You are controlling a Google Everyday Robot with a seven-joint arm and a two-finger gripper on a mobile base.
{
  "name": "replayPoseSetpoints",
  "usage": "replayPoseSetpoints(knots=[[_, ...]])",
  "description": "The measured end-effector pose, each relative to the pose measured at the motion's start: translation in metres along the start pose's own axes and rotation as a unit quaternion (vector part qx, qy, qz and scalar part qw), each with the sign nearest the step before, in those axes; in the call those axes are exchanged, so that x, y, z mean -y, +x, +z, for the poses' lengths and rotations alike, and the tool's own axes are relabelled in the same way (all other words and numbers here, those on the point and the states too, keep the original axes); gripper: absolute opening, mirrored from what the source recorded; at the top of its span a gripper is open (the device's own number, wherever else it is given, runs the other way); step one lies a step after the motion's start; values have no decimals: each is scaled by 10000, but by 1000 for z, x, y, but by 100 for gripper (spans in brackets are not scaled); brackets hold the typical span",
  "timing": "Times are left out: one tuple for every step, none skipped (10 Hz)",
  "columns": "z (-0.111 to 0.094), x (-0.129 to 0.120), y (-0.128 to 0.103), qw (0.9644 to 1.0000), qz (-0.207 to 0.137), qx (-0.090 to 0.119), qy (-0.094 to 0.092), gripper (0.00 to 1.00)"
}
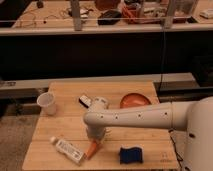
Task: Drag the pepper across the table
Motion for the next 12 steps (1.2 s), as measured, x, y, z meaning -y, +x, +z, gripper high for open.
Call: replayPoseSetpoints(knots=[[0,0,0,10000,-2,0,-2,0],[0,1,0,10000,-19,-20,7,0],[1,7,4,10000,-59,-69,30,0],[2,14,5,9998,-144,-106,40,0],[4,19,3,9997,-220,-133,39,0],[5,22,3,9995,-274,-163,23,0],[7,26,2,9993,-340,-178,8,0],[9,32,0,9990,-416,-189,-16,0],[11,37,-1,9987,-468,-201,-35,0],[12,42,-1,9984,-522,-214,-61,0],[13,52,-4,9979,-603,-210,-82,0],[14,59,-5,9976,-657,-205,-97,0]])
